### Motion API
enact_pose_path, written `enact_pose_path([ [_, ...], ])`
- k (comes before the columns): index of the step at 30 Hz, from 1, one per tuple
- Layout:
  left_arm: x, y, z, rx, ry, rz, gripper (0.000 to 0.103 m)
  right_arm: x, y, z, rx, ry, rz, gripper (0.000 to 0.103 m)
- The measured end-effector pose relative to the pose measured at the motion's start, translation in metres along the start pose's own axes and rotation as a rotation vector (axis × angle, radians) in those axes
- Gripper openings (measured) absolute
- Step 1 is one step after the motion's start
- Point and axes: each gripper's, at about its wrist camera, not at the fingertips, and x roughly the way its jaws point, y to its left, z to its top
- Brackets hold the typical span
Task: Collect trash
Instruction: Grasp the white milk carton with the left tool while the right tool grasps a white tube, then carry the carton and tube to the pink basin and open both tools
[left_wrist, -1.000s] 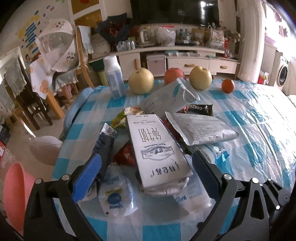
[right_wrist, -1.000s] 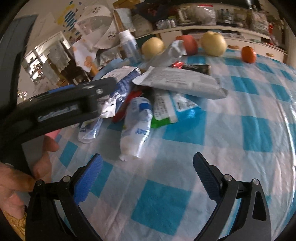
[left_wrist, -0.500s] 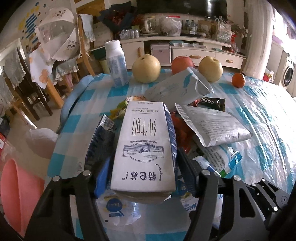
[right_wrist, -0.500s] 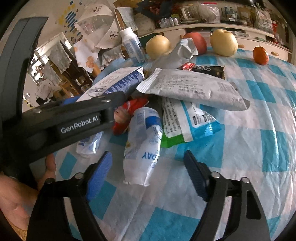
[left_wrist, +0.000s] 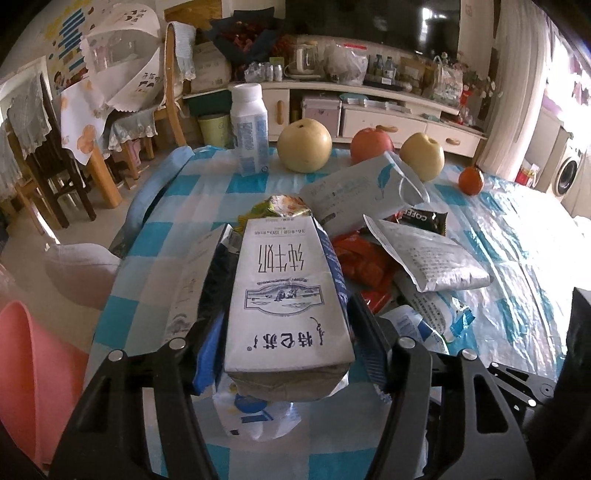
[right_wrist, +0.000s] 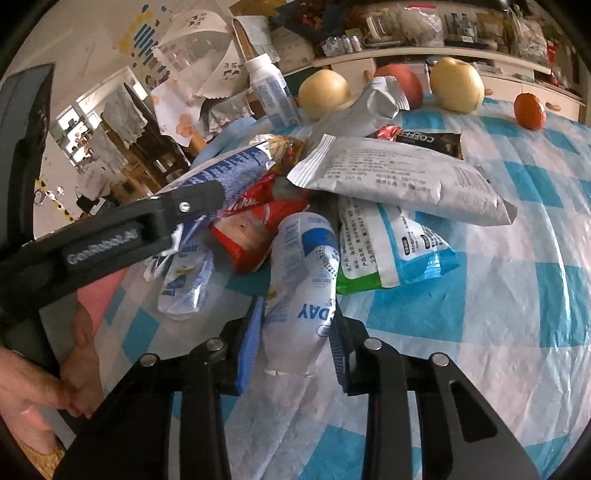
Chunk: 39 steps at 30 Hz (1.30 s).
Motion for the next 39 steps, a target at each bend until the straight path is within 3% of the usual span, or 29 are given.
enact_pose_path([
  [12, -0.027, 0.035, -0.005, -0.068, -0.043, -0.065, 0.064, -0.015, 0.006, -0.006, -0.017, -0.012, 0.004, 0.027],
  [24, -0.045, 0.058, -0.008, -0.123, -0.078, -0.130, 0.064, -0.031, 0.018, -0.008, -0.034, -0.059, -0.001, 0.026],
  [33, -0.076, 0.091, -0.008, -0.192, -0.148, -0.118, 0.064, -0.050, 0.056, -0.003, -0.095, -0.123, 0.032, 0.026],
  [39, -0.099, 0.126, -0.010, -0.252, -0.201, -0.081, 0.064, -0.047, 0.107, 0.002, -0.147, -0.118, 0.110, 0.026],
])
